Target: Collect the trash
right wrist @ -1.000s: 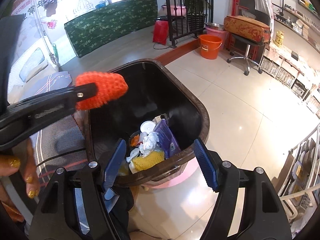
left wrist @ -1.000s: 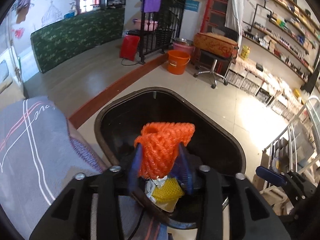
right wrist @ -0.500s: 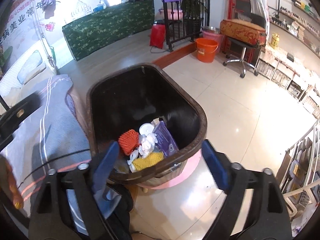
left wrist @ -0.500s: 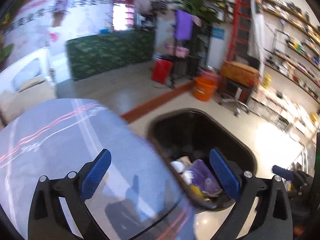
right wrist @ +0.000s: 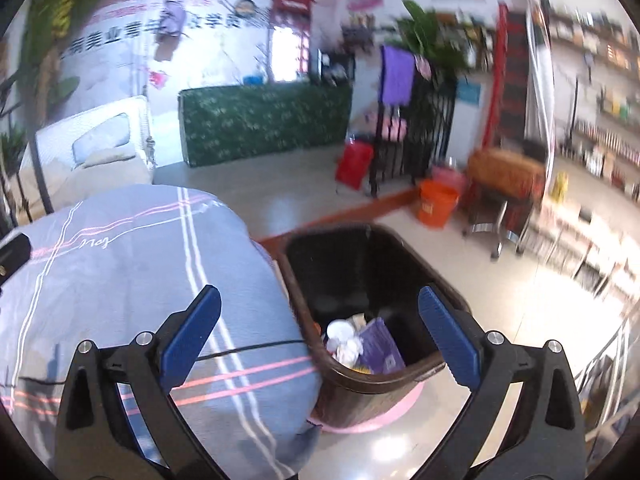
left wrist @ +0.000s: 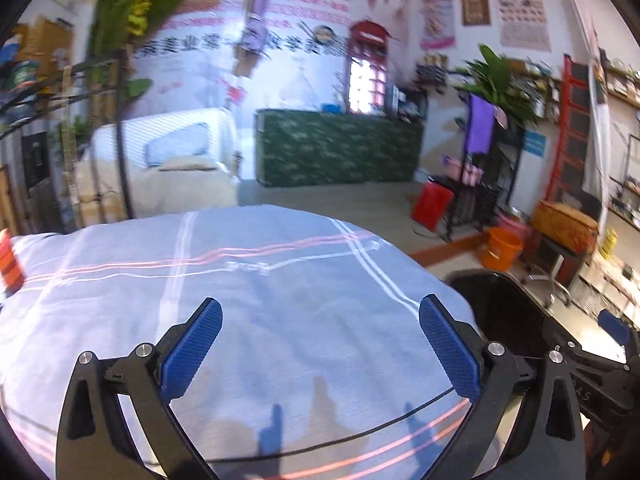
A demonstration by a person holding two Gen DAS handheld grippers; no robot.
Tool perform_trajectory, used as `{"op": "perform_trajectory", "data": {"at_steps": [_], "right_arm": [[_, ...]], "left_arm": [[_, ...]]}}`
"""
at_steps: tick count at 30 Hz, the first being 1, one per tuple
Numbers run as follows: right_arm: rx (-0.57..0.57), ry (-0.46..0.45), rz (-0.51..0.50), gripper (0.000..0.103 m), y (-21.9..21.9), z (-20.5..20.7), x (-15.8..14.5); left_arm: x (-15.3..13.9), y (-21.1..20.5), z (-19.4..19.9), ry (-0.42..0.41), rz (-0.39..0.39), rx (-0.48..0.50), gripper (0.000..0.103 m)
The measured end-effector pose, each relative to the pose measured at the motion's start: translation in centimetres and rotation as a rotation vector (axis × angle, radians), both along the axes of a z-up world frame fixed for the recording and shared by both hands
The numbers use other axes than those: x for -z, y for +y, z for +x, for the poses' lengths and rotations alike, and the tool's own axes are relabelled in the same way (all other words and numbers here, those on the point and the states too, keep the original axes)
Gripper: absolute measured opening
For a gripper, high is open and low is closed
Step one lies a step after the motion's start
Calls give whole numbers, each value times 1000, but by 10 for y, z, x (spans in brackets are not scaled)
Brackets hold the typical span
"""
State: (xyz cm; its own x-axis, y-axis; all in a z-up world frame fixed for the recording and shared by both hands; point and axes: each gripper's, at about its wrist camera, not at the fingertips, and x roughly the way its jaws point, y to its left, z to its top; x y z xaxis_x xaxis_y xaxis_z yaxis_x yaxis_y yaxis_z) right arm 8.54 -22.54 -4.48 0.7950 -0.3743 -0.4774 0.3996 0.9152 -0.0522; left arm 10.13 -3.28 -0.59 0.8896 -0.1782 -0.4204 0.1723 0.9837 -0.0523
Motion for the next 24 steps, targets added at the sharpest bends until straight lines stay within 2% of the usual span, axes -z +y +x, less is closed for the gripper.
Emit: {"op": "perform_trajectory", "data": {"at_steps": [3, 6, 12, 17, 24], "right_arm": [[-42, -63, -28, 97, 21, -13, -9], [-90, -124, -24, 97, 35, -29, -19], [-110, -236, -3, 97, 47, -62, -30], [-127, -258, -108, 97, 70, -77, -33], [-159, -291, -90, 97, 74, -92, -39]], "left_arm": [[-5, 23, -17, -40, -11, -66, 97], [-7, 36, -33, -55, -16, -96, 97], [-6, 47, -57, -71, -47, -145, 97], [-7, 45, -74, -111, -24, -164, 97], [-7, 46, -81, -137, -43, -163, 97]]}}
